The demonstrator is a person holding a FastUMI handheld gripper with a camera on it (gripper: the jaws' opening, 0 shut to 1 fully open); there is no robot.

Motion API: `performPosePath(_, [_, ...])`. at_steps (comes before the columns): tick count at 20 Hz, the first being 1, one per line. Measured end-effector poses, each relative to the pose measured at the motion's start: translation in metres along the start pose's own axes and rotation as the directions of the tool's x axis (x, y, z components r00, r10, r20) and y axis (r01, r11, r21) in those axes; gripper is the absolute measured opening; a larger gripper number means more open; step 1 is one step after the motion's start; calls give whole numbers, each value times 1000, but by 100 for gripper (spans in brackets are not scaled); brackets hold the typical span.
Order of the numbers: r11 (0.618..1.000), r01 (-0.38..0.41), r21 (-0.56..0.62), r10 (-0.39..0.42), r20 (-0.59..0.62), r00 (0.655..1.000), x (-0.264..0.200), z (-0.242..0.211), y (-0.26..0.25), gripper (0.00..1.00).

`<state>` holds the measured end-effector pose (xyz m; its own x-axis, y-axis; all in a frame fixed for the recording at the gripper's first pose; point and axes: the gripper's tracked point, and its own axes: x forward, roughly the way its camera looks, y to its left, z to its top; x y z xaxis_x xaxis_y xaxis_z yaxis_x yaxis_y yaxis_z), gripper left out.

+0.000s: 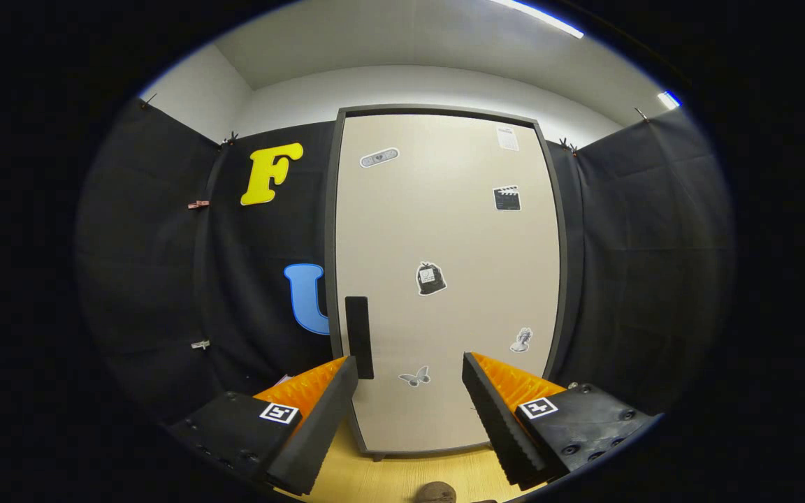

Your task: Open the shoe cabinet door, grab the shoes and put them into the shoe cabinet, then close the shoe cabinet door.

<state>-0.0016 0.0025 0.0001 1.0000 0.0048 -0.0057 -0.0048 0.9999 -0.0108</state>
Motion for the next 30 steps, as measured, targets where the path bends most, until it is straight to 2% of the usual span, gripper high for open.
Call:
performPosePath(9, [1000,-26,12,26,-13,1000,10,-7,9,98])
performPosePath(15, [999,-36,3,36,-37,999,55,-21,41,98])
performPosePath(23, [1000,11,-25,-13,-94,995,129,-52,56,98])
performPosePath(29, [998,55,-18,-56,-93,994,153,-59,50,96])
performPosePath(30, [998,61,-16,-62,-91,994,153,-58,50,91])
